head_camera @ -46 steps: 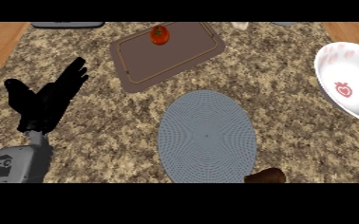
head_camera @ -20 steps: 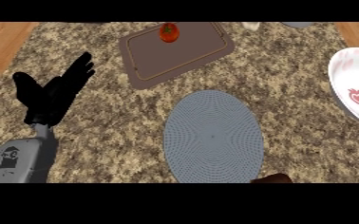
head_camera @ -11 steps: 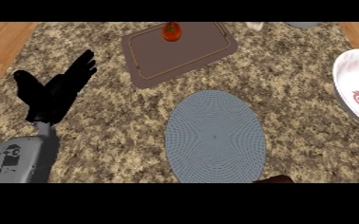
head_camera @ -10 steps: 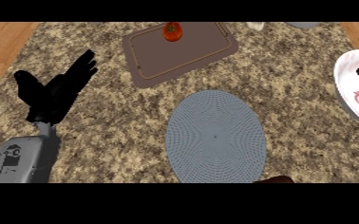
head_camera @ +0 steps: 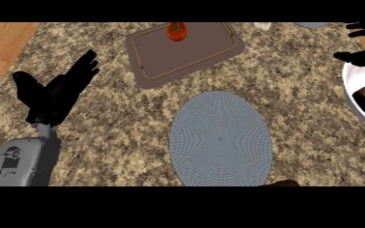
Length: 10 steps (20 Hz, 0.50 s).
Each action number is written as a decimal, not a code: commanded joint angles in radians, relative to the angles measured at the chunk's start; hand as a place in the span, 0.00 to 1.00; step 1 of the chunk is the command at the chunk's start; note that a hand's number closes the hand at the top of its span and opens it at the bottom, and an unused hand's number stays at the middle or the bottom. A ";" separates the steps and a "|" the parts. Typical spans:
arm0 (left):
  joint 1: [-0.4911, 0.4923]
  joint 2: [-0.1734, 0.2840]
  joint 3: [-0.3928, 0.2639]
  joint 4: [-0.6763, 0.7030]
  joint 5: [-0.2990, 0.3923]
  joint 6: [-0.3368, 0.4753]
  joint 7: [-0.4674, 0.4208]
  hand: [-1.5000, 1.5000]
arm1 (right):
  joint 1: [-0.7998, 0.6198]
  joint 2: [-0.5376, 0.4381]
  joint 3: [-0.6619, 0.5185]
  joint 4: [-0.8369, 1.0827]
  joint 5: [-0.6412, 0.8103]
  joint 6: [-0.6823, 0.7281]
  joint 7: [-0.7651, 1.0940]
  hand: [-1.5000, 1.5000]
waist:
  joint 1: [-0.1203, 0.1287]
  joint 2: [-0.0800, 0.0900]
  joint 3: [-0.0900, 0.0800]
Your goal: Pick the cupcake from the placemat and place it in the bowl
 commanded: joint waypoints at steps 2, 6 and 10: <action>-0.028 -0.006 0.005 0.022 0.005 0.002 0.005 0.50 | -0.050 0.027 -0.030 0.038 -0.006 -0.090 -0.049 0.00 | 0.001 0.003 0.000; -0.027 0.008 0.012 -0.009 0.020 -0.008 0.028 0.50 | 0.009 -0.019 -0.071 0.065 -0.024 -0.162 -0.137 0.00 | 0.003 0.004 0.001; 0.019 -0.018 -0.018 -0.025 -0.014 0.009 0.008 0.50 | -0.011 -0.117 -0.120 0.084 -0.057 -0.156 -0.123 0.00 | -0.005 0.000 0.001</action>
